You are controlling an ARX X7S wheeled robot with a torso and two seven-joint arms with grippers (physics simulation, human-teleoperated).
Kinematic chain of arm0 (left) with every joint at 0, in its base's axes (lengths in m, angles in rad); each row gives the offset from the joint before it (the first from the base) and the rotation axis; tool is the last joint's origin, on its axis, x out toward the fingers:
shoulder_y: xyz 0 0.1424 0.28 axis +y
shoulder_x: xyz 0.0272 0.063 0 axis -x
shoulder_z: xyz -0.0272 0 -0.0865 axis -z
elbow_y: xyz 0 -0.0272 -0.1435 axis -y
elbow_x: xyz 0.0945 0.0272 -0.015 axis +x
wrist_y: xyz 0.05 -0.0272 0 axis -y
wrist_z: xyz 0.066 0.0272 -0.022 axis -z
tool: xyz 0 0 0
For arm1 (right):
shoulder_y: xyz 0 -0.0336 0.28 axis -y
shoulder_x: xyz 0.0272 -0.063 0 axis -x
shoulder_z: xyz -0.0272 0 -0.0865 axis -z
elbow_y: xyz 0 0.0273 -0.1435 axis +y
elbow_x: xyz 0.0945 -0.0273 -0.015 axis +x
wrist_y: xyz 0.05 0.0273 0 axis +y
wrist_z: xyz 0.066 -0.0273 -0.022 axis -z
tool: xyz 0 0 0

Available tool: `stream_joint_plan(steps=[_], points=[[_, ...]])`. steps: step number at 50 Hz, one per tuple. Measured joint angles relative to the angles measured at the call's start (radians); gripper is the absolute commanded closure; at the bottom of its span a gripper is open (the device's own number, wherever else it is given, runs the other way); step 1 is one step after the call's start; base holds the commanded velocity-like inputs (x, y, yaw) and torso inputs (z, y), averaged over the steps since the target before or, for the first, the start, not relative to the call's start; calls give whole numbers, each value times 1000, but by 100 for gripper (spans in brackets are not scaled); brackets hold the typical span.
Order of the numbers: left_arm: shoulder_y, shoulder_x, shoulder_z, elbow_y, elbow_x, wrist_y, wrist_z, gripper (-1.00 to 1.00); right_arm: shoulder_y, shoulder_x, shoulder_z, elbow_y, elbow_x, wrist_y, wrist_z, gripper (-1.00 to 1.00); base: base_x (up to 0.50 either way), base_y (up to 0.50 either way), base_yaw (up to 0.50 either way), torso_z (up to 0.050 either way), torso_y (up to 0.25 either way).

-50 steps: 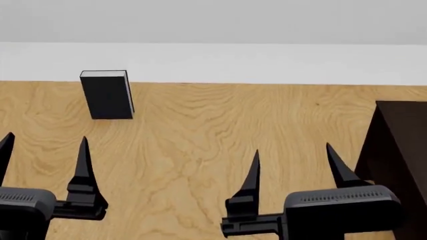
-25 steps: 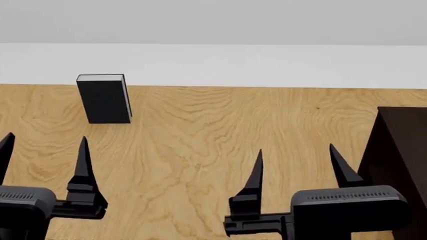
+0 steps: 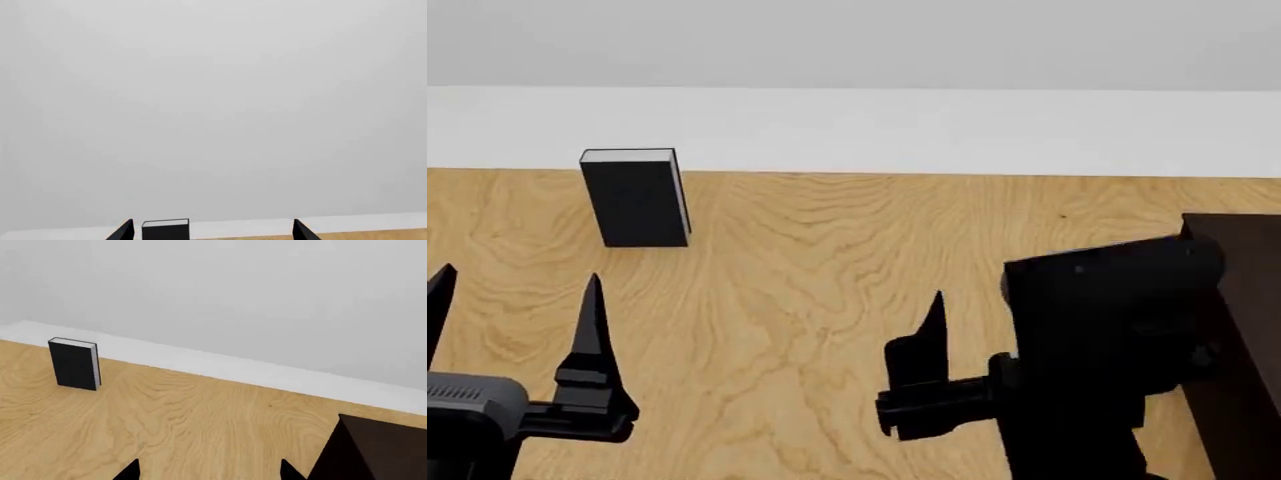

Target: Pick up the book on the right and place it on the cabinet shelf.

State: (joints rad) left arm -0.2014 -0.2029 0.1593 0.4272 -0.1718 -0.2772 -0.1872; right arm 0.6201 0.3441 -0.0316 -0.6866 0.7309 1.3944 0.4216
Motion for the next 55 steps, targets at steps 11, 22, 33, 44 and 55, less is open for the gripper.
stream_joint_plan(steps=[11,22,33,44,55], points=[[-1,-15,-9,23,-27,-18,3,-100,245,155,-116,234,794,65,454,-100,0,0,0,0,0],[-2,-26,-14,40,-45,-34,1,-100,384,294,-283,319,1312,-20,729,-100,0,0,0,0,0],[-3,-35,-14,50,-56,-43,-2,-100,467,389,-443,317,1632,-117,884,-100,0,0,0,0,0],[-3,-43,-14,51,-65,-44,-5,-100,498,445,-562,275,1806,-185,961,-100,0,0,0,0,0],[-5,-50,-11,47,-71,-44,-9,-100,474,491,-635,215,1889,-260,996,-100,0,0,0,0,0]])
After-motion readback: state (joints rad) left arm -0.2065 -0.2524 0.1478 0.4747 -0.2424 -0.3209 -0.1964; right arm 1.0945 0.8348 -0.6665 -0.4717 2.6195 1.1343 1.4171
